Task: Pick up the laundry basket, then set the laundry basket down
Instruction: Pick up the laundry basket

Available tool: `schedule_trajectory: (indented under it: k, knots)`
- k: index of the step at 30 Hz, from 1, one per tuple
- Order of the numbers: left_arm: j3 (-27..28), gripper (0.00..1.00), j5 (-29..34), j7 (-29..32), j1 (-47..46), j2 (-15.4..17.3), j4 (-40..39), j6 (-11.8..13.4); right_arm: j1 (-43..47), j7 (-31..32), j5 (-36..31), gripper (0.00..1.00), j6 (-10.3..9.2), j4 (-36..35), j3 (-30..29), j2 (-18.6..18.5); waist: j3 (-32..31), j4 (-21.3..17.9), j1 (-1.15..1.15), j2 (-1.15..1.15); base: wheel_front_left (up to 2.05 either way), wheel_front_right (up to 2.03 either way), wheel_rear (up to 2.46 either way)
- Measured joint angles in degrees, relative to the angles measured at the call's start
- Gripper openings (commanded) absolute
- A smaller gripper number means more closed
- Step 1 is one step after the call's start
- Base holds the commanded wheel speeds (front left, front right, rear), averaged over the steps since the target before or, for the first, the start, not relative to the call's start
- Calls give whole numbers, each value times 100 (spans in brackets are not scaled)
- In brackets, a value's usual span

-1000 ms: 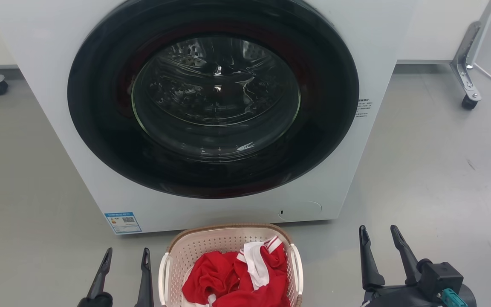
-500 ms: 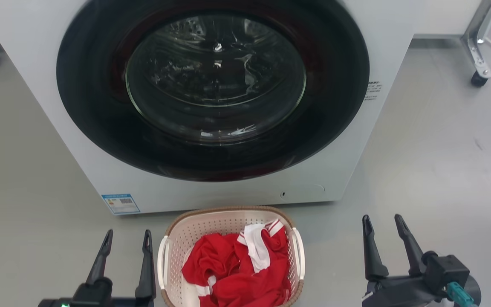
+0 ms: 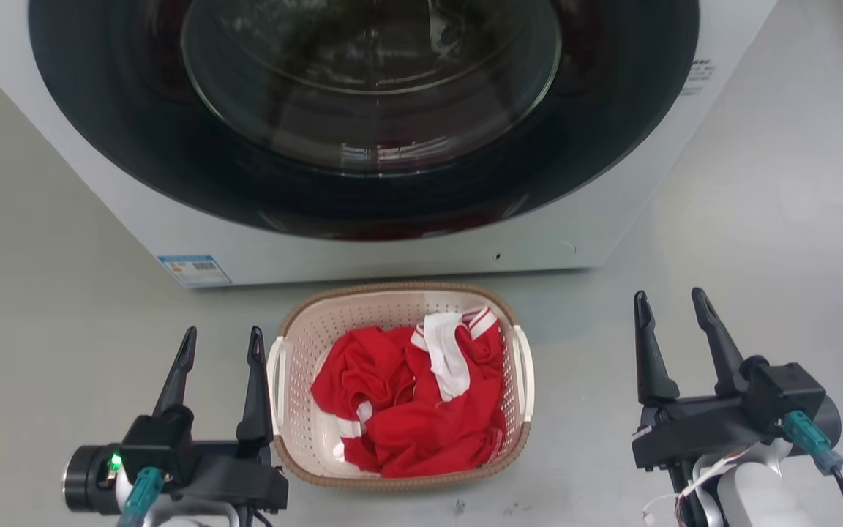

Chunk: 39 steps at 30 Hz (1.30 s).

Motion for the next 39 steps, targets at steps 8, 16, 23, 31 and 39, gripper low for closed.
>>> schedule_trajectory:
  k: [8,16,23,31,39]
  knots:
    - [-97,100,-8,0,-645,-34,621,-48,-583,-1,-123,100,55,441,-32,-64,668,64,0,0,0,0,0]
    - [-126,100,-148,0,-1395,-75,1226,-52,-1134,-1,-146,100,55,840,-55,-62,1351,165,1,0,0,0,0]
    - [-143,100,-271,0,-1964,-115,1723,-96,-1702,-25,-146,100,54,1222,-88,-58,1952,265,1,1,0,0,0]
    - [-168,100,-315,0,-2498,-137,2092,-149,-2202,-40,-147,100,46,1507,5,-32,2562,345,0,0,0,0,0]
    - [-174,100,-353,-1,-3088,-165,2628,-205,-2583,-42,-147,100,45,1857,43,-26,3224,415,0,0,0,0,0]
